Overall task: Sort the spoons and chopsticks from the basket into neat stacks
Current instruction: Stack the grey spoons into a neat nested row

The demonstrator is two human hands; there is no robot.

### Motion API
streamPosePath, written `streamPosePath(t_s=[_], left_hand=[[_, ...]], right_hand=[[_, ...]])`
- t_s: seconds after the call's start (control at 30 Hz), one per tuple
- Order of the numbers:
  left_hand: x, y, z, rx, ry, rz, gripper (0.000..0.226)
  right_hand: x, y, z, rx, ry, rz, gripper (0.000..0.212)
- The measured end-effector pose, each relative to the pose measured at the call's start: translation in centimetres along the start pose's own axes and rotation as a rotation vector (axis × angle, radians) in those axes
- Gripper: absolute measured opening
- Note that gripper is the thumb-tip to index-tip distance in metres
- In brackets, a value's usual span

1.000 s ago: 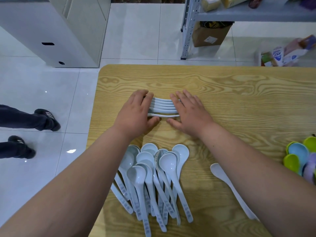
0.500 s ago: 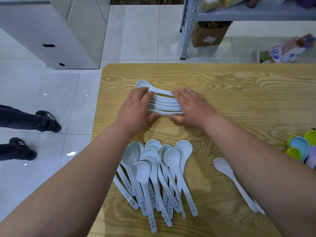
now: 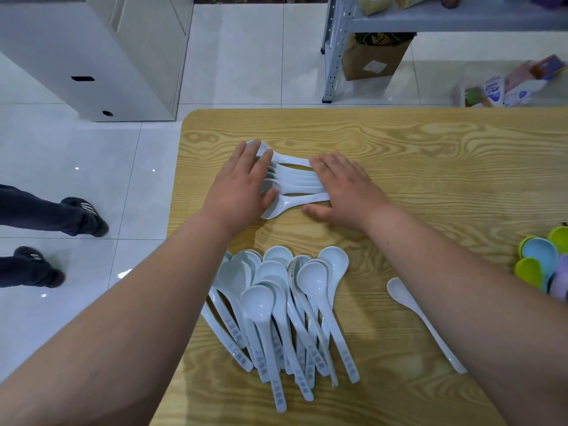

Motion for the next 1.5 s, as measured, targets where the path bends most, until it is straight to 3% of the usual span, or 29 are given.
streamPosePath(t_s=[0.13, 0.33, 0.43, 0.6, 0.77, 0.9, 1.03, 1.17, 1.3, 1.5], left_hand=[[-1.7, 1.8, -1.8, -0.051, -0.048, -0.011, 0.061], [-4.2, 4.2, -9.5, -0.077, -0.021, -0.153, 0.033], [-4.7, 4.1, -13.8, -0.021, 0.01, -0.165, 0.029], [-4.2, 2.0, -17.9, 0.184, 0.235, -0.194, 0.034], [-4.2, 1.2, -17.5, 0.219, 0.329, -0.199, 0.011], [-4.1, 1.4, -17.8, 0.204, 0.435, -0.443, 0.012], [-3.7, 1.9, -19.9, 0.171, 0.556, -0.724, 0.008], [-3.4, 1.2, -22.8, 0.122, 0.841, -1.193, 0.02], [-4.0, 1.4, -24.3, 0.062, 0.993, -1.449, 0.029], [-5.2, 1.8, -25.0, 0.047, 1.14, -1.786, 0.014]], right_hand=[[0.5, 0.8, -1.6, -0.018, -0.015, 0.027, 0.087], [3.5, 2.4, -11.6, -0.342, -0.019, 0.284, 0.041], [5.2, 0.2, -17.1, -0.28, -0.148, 0.375, 0.036], [7.9, -5.3, -21.3, 0.054, -0.333, 0.486, 0.065], [9.1, -6.2, -21.5, 0.043, -0.428, 0.61, 0.062], [8.4, -6.7, -21.8, 0.021, -0.517, 0.768, 0.054], [8.0, -6.5, -22.4, 0.044, -0.514, 0.706, 0.051], [7.8, -6.2, -23.3, 0.04, -0.526, 0.765, 0.05], [8.1, -4.9, -24.1, -0.027, -0.514, 0.781, 0.046], [10.6, -1.5, -25.5, -0.122, -0.425, 0.833, 0.039]])
Point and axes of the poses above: each hand's wrist, its own z-axis towards the middle knuckle, its own y-axis out of the back of the hand, x = y × z, the point moved 8 cm from there along z, towards the middle knuckle, and after that the axes turned 2 degrees about -z, right-handed, at the moved point
